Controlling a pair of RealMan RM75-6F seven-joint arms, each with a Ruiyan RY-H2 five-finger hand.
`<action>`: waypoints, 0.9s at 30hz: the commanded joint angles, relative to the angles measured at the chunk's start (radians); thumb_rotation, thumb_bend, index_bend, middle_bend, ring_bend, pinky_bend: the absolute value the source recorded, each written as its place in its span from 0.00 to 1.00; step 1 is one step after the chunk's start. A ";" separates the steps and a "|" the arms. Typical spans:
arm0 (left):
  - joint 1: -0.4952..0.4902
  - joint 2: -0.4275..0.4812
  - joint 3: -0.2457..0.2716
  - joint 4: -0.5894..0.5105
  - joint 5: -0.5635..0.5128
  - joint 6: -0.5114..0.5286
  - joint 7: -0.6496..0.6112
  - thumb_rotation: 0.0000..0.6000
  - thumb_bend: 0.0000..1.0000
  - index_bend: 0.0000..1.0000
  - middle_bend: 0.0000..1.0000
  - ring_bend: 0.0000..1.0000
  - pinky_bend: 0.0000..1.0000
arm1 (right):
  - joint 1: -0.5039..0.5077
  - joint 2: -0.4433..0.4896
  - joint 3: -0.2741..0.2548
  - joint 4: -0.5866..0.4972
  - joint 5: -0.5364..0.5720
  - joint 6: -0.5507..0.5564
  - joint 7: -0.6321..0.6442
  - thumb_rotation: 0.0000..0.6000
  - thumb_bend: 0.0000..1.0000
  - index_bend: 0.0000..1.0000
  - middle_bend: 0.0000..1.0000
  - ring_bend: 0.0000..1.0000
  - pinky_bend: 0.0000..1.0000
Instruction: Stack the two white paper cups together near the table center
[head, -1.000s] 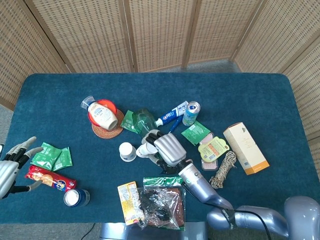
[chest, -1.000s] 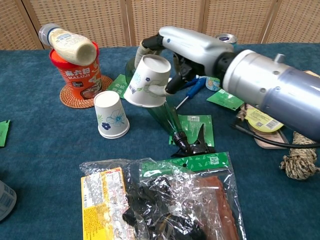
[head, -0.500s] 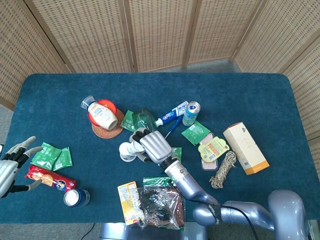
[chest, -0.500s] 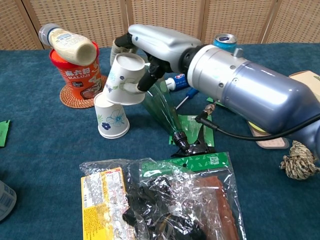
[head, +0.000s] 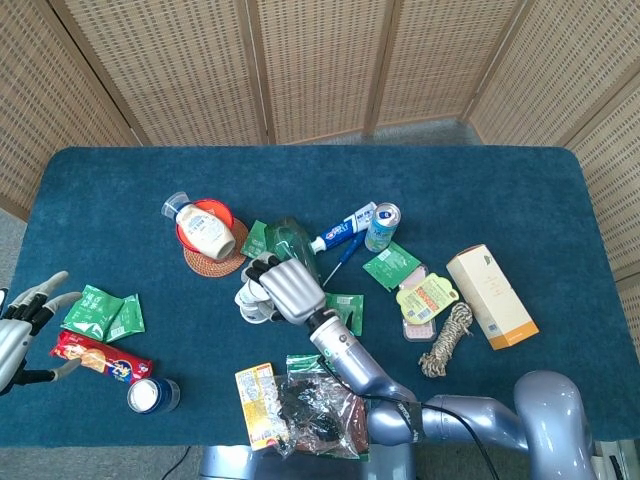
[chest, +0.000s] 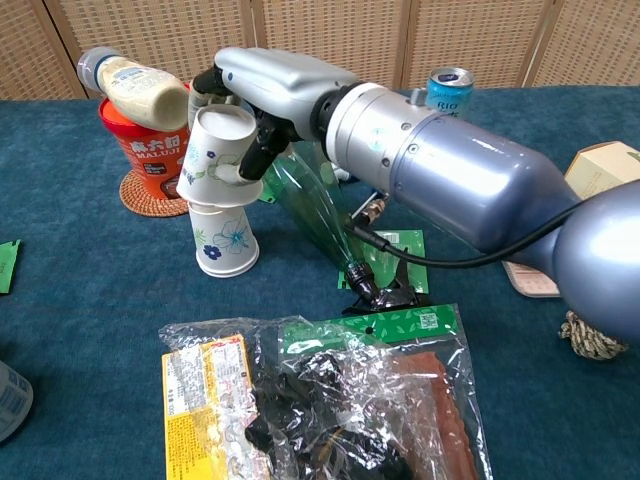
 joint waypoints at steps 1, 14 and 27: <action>-0.001 0.002 0.000 0.003 0.000 -0.001 -0.006 1.00 0.23 0.17 0.00 0.00 0.09 | 0.006 -0.001 -0.009 0.002 0.003 -0.001 -0.011 1.00 0.45 0.38 0.34 0.24 0.65; 0.003 0.009 0.002 0.005 0.011 0.009 -0.024 1.00 0.23 0.17 0.00 0.00 0.09 | 0.039 -0.026 -0.023 0.010 0.027 0.005 -0.046 1.00 0.44 0.38 0.34 0.24 0.65; 0.005 0.015 -0.001 0.013 0.008 0.015 -0.040 1.00 0.23 0.17 0.00 0.00 0.09 | 0.053 -0.020 -0.019 0.019 0.041 0.021 -0.055 1.00 0.44 0.38 0.34 0.24 0.65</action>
